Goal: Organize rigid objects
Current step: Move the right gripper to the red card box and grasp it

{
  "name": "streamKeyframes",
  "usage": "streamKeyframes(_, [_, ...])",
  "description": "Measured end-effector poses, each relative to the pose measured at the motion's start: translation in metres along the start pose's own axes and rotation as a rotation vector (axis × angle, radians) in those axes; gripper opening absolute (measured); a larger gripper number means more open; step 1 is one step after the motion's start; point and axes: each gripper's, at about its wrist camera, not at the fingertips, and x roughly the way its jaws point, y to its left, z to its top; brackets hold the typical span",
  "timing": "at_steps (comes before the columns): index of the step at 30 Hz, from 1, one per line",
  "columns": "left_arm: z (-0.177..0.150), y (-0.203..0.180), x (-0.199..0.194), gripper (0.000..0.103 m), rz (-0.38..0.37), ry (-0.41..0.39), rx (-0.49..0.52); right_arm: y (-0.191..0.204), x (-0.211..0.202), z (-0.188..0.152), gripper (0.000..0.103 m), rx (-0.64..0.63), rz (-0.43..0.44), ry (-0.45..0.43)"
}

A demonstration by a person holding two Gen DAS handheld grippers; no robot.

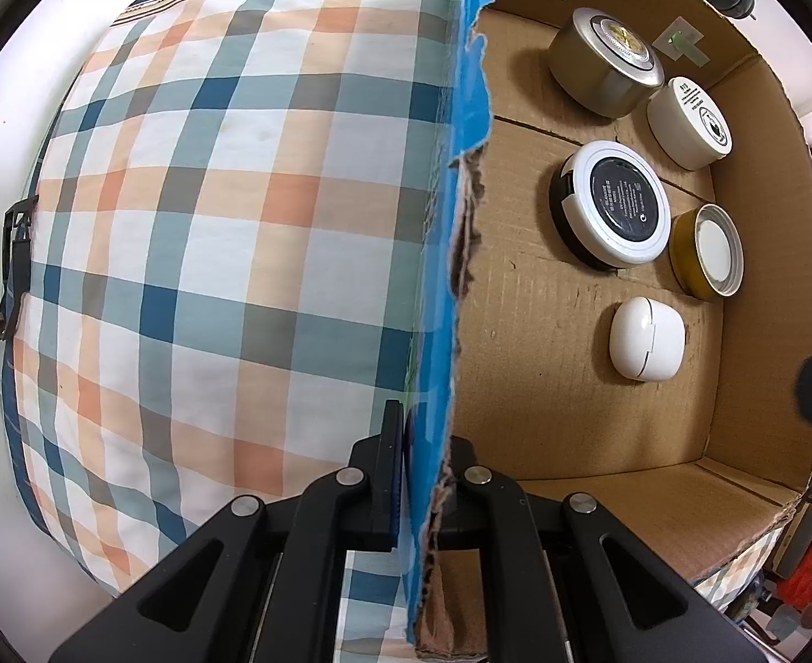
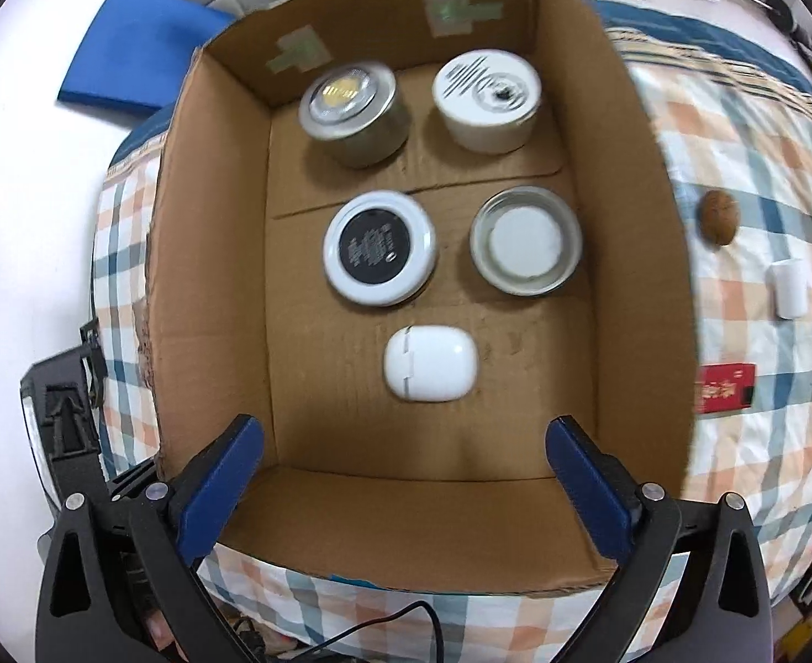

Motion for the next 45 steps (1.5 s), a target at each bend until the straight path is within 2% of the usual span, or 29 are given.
streamKeyframes(5, [-0.001, -0.001, 0.0, 0.004, 0.007, -0.001, 0.006, -0.014, -0.017, -0.002, 0.103, 0.021, -0.008, -0.019])
streamKeyframes(9, [-0.001, -0.004, 0.001, 0.004, 0.011, -0.001, 0.009, -0.019, -0.034, -0.005, 0.103, -0.001, -0.053, -0.05])
streamKeyframes(20, [0.001, -0.008, -0.001, 0.004, 0.02, 0.0, 0.01, -0.011, -0.07, -0.016, 0.103, -0.082, -0.159, -0.129])
streamKeyframes(25, [0.001, -0.009, -0.001, 0.004, 0.022, 0.001, 0.012, -0.007, -0.085, -0.019, 0.103, -0.088, -0.141, -0.16])
streamKeyframes(28, [0.001, -0.009, -0.001, 0.004, 0.024, 0.0, 0.012, -0.016, -0.095, -0.018, 0.103, -0.048, -0.122, -0.189])
streamKeyframes(31, [0.0, -0.01, -0.001, 0.004, 0.027, -0.002, 0.014, -0.04, -0.1, -0.012, 0.103, 0.034, -0.103, -0.211])
streamKeyframes(34, [-0.001, -0.01, -0.002, 0.004, 0.03, -0.006, 0.013, -0.081, -0.099, -0.002, 0.103, 0.136, -0.114, -0.231])
streamKeyframes(39, [-0.005, -0.01, -0.002, 0.004, 0.033, -0.016, 0.01, -0.183, -0.079, 0.01, 0.103, 0.399, -0.144, -0.259])
streamKeyframes(42, [-0.007, -0.01, -0.001, 0.004, 0.033, -0.018, 0.008, -0.243, -0.051, 0.012, 0.103, 0.588, -0.093, -0.169])
streamKeyframes(43, [-0.007, -0.01, -0.001, 0.004, 0.033, -0.018, 0.007, -0.257, -0.04, 0.01, 0.103, 0.635, -0.049, -0.133])
streamKeyframes(45, [-0.007, -0.01, -0.001, 0.004, 0.032, -0.018, 0.004, -0.272, -0.018, 0.006, 0.1, 0.683, -0.018, -0.059])
